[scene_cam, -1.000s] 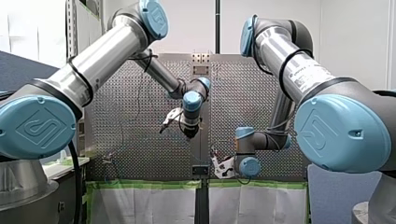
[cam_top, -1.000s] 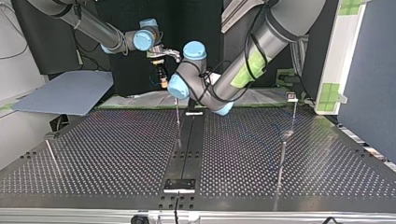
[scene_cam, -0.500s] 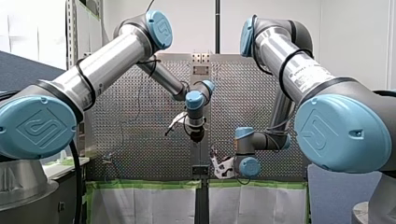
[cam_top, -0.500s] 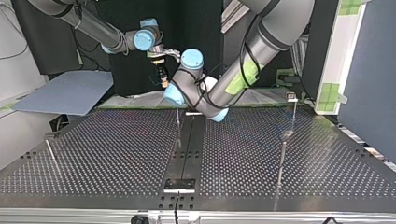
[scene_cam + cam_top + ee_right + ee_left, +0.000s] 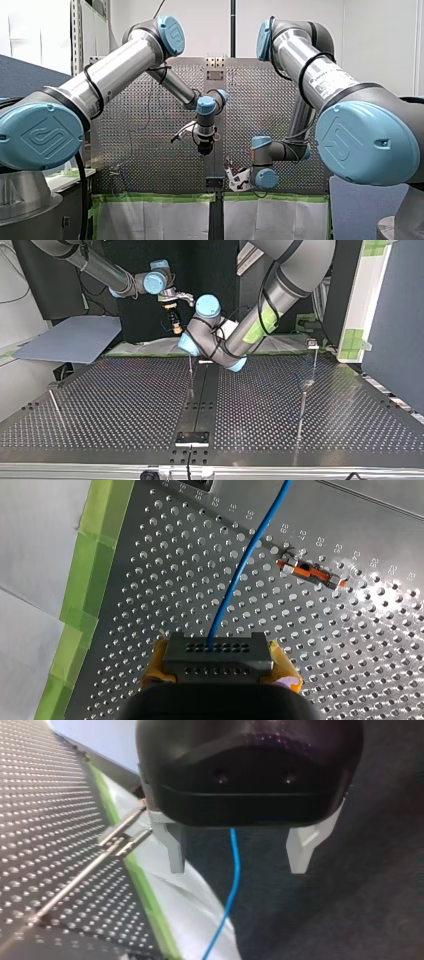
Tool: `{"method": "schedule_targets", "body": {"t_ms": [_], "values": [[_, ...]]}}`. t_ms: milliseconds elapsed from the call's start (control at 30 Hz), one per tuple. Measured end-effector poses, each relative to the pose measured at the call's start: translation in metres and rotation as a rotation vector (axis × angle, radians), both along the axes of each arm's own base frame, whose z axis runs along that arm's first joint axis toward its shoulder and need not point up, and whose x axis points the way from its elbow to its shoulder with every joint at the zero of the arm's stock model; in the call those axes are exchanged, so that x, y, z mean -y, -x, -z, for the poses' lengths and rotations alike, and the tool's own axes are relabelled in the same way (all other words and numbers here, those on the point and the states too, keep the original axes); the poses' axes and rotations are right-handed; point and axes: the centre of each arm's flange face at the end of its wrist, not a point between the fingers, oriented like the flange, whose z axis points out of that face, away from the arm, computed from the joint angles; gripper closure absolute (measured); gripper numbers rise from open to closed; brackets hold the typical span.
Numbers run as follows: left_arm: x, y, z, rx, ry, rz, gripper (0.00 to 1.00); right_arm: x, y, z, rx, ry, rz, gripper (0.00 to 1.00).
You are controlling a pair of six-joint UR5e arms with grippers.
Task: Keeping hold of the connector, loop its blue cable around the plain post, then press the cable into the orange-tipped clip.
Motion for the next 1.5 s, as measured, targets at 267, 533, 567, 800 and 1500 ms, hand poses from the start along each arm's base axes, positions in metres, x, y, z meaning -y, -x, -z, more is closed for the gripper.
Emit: {"method": "schedule_targets", "body": {"t_ms": [267,533,567,800,1500], "values": [[0.0,0.004,-0.003,-0.064,-0.027,0.011,0.0,0.0,0.0,0.0,0.0,-0.001,0.0,1.0],[0.019,0.004,0.003,-0.133,-0.011,0.052,0.0,-0.001,-0.001,0.0,0.0,-0.002,-0.001,1.0],[0.02,0.003,0.002,-0.132,-0.005,0.054,0.0,-0.001,-0.001,0.0,0.0,-0.002,-0.002,1.0],[0.025,-0.013,-0.01,-0.08,0.027,0.042,0.0,-0.001,-0.001,0.0,0.0,-0.003,-0.007,1.0],[0.008,-0.019,0.032,-0.036,0.025,-0.004,0.0,-0.006,-0.005,0.001,-0.001,-0.004,-0.021,1.0]]}}
